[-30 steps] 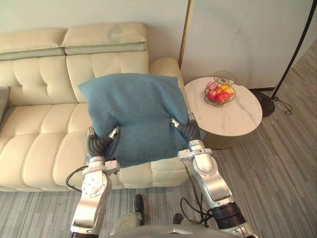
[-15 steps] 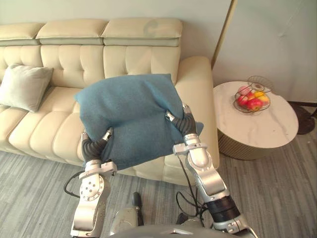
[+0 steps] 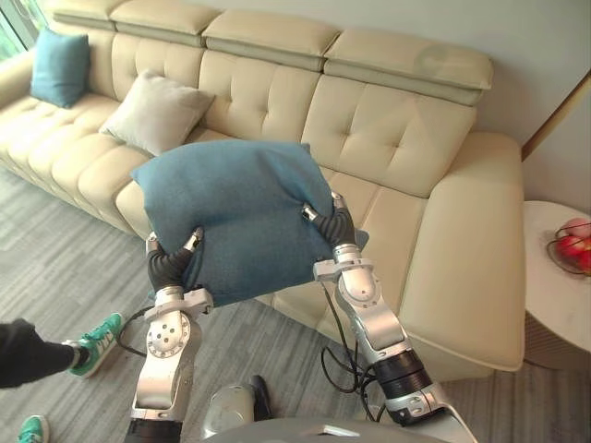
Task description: Pick up cushions and gather them together orderly.
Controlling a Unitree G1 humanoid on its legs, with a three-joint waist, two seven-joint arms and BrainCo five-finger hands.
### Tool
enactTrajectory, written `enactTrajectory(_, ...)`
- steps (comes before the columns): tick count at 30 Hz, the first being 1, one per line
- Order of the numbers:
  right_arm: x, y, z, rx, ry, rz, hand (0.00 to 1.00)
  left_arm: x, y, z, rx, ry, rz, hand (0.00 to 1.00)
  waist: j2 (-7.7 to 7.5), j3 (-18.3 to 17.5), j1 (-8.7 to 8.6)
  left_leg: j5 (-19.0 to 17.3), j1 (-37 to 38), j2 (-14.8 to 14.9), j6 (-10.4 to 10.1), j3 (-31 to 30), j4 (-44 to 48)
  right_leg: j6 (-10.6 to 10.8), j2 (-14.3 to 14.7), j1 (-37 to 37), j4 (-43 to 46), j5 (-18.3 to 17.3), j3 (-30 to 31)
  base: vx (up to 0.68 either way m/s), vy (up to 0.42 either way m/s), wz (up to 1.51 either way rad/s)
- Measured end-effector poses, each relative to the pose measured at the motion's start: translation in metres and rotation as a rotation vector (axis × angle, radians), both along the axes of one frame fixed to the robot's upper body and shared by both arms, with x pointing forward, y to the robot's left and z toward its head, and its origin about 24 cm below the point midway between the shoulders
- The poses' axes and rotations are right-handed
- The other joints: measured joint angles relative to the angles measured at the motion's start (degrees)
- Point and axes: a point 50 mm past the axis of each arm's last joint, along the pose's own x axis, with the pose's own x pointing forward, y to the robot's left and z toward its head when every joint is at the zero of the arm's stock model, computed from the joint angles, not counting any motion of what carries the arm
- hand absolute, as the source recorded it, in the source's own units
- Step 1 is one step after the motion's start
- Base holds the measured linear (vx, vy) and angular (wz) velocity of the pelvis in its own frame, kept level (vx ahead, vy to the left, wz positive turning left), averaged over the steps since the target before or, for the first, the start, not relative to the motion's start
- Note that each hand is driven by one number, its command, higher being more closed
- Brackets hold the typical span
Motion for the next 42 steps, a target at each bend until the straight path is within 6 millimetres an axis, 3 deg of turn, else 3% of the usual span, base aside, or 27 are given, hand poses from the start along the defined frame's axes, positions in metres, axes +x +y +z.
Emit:
enactTrajectory(1, -0.001, -0.001, -0.002, 0.0, 0.006, -0.003, 1.0, 0.0, -0.001, -0.003, 0.0, 0.015, -0.003, 1.0, -0.57, 0.2, -0.57, 0.3, 0.6, -1.2, -0.4, -0.7, -1.8, 1.5, 3.6, -1.2, 0.4, -3.4, 1.6, 0.03, 0.163, 0.6)
enactTrajectory(3, -0.001, -0.004, -0.003, -0.005, 0.012, -0.006, 1.0, 0.001, -0.003, -0.006, -0.001, 0.034, -0.013, 1.0, -2.75, 0.9, -0.86, 0.9, 3.2, -4.7, -0.8, -0.1, -4.9, 1.2, 6.6, -2.4, -2.7, -6.2, -0.2, 0.09, 0.115, 0.32)
enactTrajectory(5, -0.001, -0.004, -0.003, -0.005, 0.011, -0.007, 1.0, 0.001, -0.003, -0.006, -0.001, 0.034, -0.015, 1.0, -2.19, 1.3, -1.16, 0.6, 3.7, -5.8, -0.3, 0.6, -5.2, 1.0, 9.1, -4.6, -6.0, -6.3, -1.6, 0.13, 0.094, 0.07)
enactTrajectory(6, -0.001, -0.004, -0.003, -0.004, 0.012, -0.004, 1.0, 0.001, -0.003, -0.006, -0.001, 0.031, -0.014, 1.0, -1.36, 1.8, -1.26, 0.6, 4.7, -6.0, -0.2, 0.9, -6.3, 0.7, 11.4, -6.5, -9.1, -5.4, -1.8, 0.16, 0.091, -0.05)
enactTrajectory(8, -0.001, -0.004, -0.004, 0.0, 0.014, -0.004, 1.0, 0.001, -0.003, -0.004, 0.0, 0.025, -0.015, 1.0, -1.13, 1.9, -2.05, 0.7, 6.8, -6.4, -0.4, 0.9, -8.7, 0.6, 13.4, -7.5, -15.4, -2.0, -2.7, 0.2, 0.037, 0.1)
enactTrajectory(11, -0.002, -0.004, -0.001, 0.004, 0.002, -0.003, 1.0, 0.001, -0.003, -0.004, 0.0, 0.025, -0.018, 1.0, -1.7, 1.8, -3.27, 0.6, 9.6, -8.4, -0.6, -0.6, -10.8, 0.0, 13.3, -8.6, -19.1, 1.8, -2.2, 0.27, -0.01, 0.33)
enactTrajectory(12, -0.002, -0.007, 0.001, 0.002, -0.007, -0.005, 1.0, 0.002, -0.005, -0.002, 0.001, 0.013, -0.032, 1.0, -1.67, 1.7, -4.64, -1.0, 10.3, -9.3, -1.0, -2.4, -10.4, -1.6, 13.3, -8.7, -21.3, 4.3, -0.9, 0.37, -0.045, 0.52)
enactTrajectory(14, -0.004, -0.013, 0.002, -0.004, -0.013, -0.016, 1.0, 0.003, -0.009, 0.002, 0.001, -0.006, -0.058, 1.0, -1.57, 1.7, -5.09, -3.2, 10.3, -9.6, -1.5, -4.4, -8.6, -3.7, 13.3, -8.0, -22.3, 5.7, -1.4, 0.45, -0.092, 0.66)
enactTrajectory(15, -0.007, -0.018, 0.0, 0.001, -0.009, -0.024, 1.0, 0.003, -0.012, 0.003, -0.001, -0.011, -0.076, 1.0, -1.37, 1.6, -5.46, -5.6, 10.1, -9.2, -2.4, -5.8, -6.1, -5.2, 13.5, -6.5, -23.0, 7.5, -1.9, 0.46, -0.125, 0.68)
enactTrajectory(17, -0.013, -0.025, -0.006, 0.013, 0.016, -0.048, 1.0, 0.002, -0.02, 0.001, -0.011, -0.004, -0.106, 1.0, 1.48, 1.1, -5.37, -8.6, 8.4, -5.2, -6.0, -7.0, 1.8, -5.9, 15.6, -3.5, -23.2, 7.0, -5.1, 0.51, -0.156, 0.54)
enactTrajectory(18, -0.015, -0.027, -0.007, 0.016, 0.018, -0.051, 1.0, 0.002, -0.021, 0.002, -0.015, -0.006, -0.113, 1.0, 1.84, 1.3, -5.31, -8.3, 6.4, -3.8, -7.0, -6.5, 7.5, -6.4, 16.2, -2.3, -23.7, 6.6, -5.9, 0.5, -0.16, 0.33)
enactTrajectory(19, -0.017, -0.029, -0.007, 0.01, 0.018, -0.054, 1.0, 0.002, -0.022, 0.001, -0.023, -0.001, -0.117, 1.0, 1.99, 1.3, -5.24, -6.4, 3.8, -2.1, -9.6, -6.0, 15.5, -7.0, 16.7, -0.1, -24.9, 6.2, -6.0, 0.46, -0.132, 0.13)
enactTrajectory(20, -0.02, -0.032, -0.006, 0.008, 0.014, -0.056, 1.0, 0.002, -0.023, 0.0, -0.034, 0.002, -0.123, 1.0, 2.03, 1.4, -4.87, -4.6, 1.9, -0.5, -10.8, -5.0, 22.0, -7.2, 17.0, 2.0, -26.2, 6.1, -5.7, 0.5, -0.089, -0.15)
enactTrajectory(21, -0.026, -0.034, -0.002, 0.017, -0.004, -0.062, 1.0, 0.001, -0.025, -0.001, -0.054, 0.006, -0.137, 1.0, 2.09, 1.4, -4.05, -4.6, 0.4, 2.8, -10.2, -3.1, 30.3, -7.2, 17.7, 5.9, -28.4, 5.9, -4.2, 0.41, -0.059, -0.27)
enactTrajectory(23, -0.03, -0.036, 0.006, 0.031, -0.04, -0.065, 1.0, 0.0, -0.027, 0.0, -0.068, 0.001, -0.142, 1.0, 2.33, 1.3, -3.66, -5.3, -0.6, 4.9, -9.2, -2.9, 32.4, -7.2, 17.8, 8.0, -29.8, 5.8, -2.4, 0.3, 0.015, -0.47)
enactTrajectory(26, -0.035, -0.035, 0.022, 0.054, -0.114, -0.061, 1.0, 0.0, -0.028, 0.01, -0.09, -0.048, -0.144, 1.0, 2.45, 1.3, -2.43, -7.8, -2.6, 7.3, -8.0, -4.3, 24.9, -5.8, 17.7, 9.0, -31.2, 4.9, 3.5, 0.21, 0.138, -0.83)
enactTrajectory(28, -0.036, -0.035, 0.024, 0.06, -0.123, -0.064, 1.0, 0.0, -0.029, 0.013, -0.097, -0.063, -0.142, 1.0, 2.44, 1.3, -2.12, -8.0, -2.8, 7.4, -8.5, -9.2, 12.7, -3.9, 16.9, 8.8, -29.6, 3.8, 7.8, 0.12, 0.277, -0.85)
enactTrajectory(29, -0.036, -0.035, 0.024, 0.06, -0.123, -0.064, 1.0, 0.0, -0.029, 0.013, -0.099, -0.064, -0.142, 1.0, 2.49, 1.3, -2.11, -7.7, -2.5, 7.3, -8.9, -10.8, 10.0, -3.0, 16.7, 8.8, -29.1, 3.2, 8.8, 0.06, 0.352, -1.12)
enactTrajectory(30, -0.037, -0.035, 0.023, 0.059, -0.116, -0.065, 1.0, -0.002, -0.03, 0.011, -0.107, -0.059, -0.138, 1.0, 3.69, 0.7, -1.45, -4.4, 0.0, 7.3, -9.5, -16.4, 0.8, -0.1, 17.2, 7.0, -26.2, 1.4, 12.6, 0.03, 0.321, -1.09)
enactTrajectory(31, -0.038, -0.035, 0.022, 0.058, -0.115, -0.063, 1.0, -0.003, -0.03, 0.011, -0.111, -0.056, -0.134, 1.0, 4.62, 0.4, -1.07, -3.0, 0.8, 7.7, -10.4, -18.5, -1.8, 1.0, 17.9, 6.1, -25.3, 0.6, 13.8, 0.03, 0.478, -1.4)
enactTrajectory(32, -0.039, -0.034, 0.018, 0.071, -0.096, -0.067, 1.0, -0.004, -0.029, 0.009, -0.107, -0.047, -0.132, 1.0, 4.74, 0.8, -0.98, -0.4, 0.9, 6.8, -12.6, -17.6, 0.2, 2.0, 17.5, 5.4, -24.0, -0.3, 16.4, 0.05, 0.381, -0.92)
enactTrajectory(34, -0.044, -0.032, 0.015, 0.089, -0.081, -0.068, 1.0, -0.007, -0.028, 0.01, -0.106, -0.052, -0.127, 1.0, 2.93, 0.5, -1.57, -1.0, 1.1, 4.7, -11.1, -13.6, 0.8, 3.2, 14.6, 4.6, -24.3, 0.9, 18.2, 0.07, 0.377, -0.83)
enactTrajectory(36, -0.045, -0.028, 0.015, 0.099, -0.079, -0.054, 1.0, -0.011, -0.025, 0.008, -0.1, -0.04, -0.119, 1.0, 1.9, 0.1, -0.96, -1.6, 1.2, 3.6, -9.5, -8.0, 1.7, 4.4, 12.9, 3.2, -27.7, 4.7, 21.1, 0.04, 0.344, -1.07)
enactTrajectory(42, -0.045, -0.023, 0.012, 0.088, -0.065, -0.035, 1.0, -0.018, -0.021, 0.0, -0.107, 0.0, -0.105, 1.0, 1.01, 0.2, -1.21, -4.4, 1.0, 2.8, -8.2, -1.6, 3.7, 7.0, 12.5, 0.1, -31.3, 8.3, 28.8, -0.03, 0.13, -0.72)
